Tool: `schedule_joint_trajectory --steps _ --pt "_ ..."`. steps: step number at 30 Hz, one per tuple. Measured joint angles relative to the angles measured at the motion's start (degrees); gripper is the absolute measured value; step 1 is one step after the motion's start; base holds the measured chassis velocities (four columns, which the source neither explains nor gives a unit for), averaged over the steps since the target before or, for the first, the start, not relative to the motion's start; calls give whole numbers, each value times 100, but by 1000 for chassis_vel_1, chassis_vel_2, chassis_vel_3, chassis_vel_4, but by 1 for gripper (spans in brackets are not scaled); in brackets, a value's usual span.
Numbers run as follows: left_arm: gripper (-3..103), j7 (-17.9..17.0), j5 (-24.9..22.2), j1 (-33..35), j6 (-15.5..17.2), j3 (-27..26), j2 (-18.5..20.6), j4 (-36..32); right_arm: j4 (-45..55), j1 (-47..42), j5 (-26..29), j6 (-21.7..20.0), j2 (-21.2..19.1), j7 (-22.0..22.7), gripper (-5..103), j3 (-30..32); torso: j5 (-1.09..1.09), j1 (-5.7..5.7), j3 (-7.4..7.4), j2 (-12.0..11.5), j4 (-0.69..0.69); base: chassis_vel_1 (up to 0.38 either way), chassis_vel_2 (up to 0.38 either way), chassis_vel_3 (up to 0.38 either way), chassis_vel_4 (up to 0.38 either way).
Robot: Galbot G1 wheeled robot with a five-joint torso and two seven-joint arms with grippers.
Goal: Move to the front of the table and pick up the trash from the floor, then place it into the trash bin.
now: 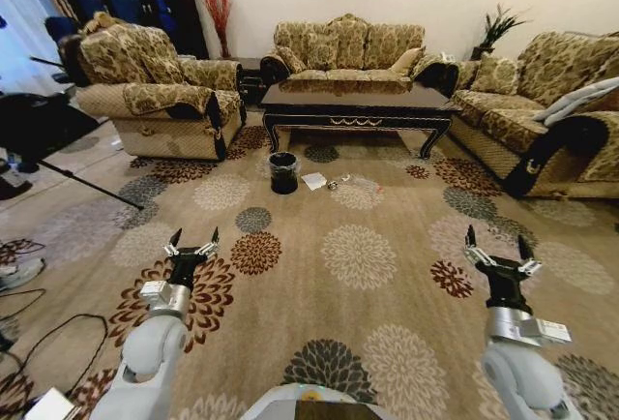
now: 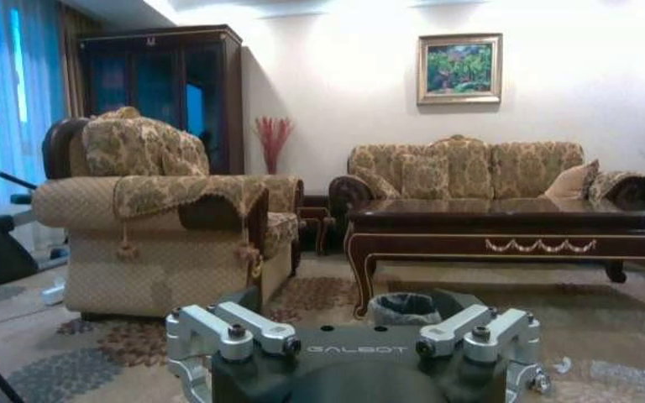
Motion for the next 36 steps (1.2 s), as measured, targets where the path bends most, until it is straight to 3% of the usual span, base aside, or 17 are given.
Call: schedule_joint_trajectory --steps 36 --pt "100 62 60 -12 7 11 -73 24 -66 2 -110 21 -4 8 100 11 1 -248 -492 -738 0 0 0 0 0"
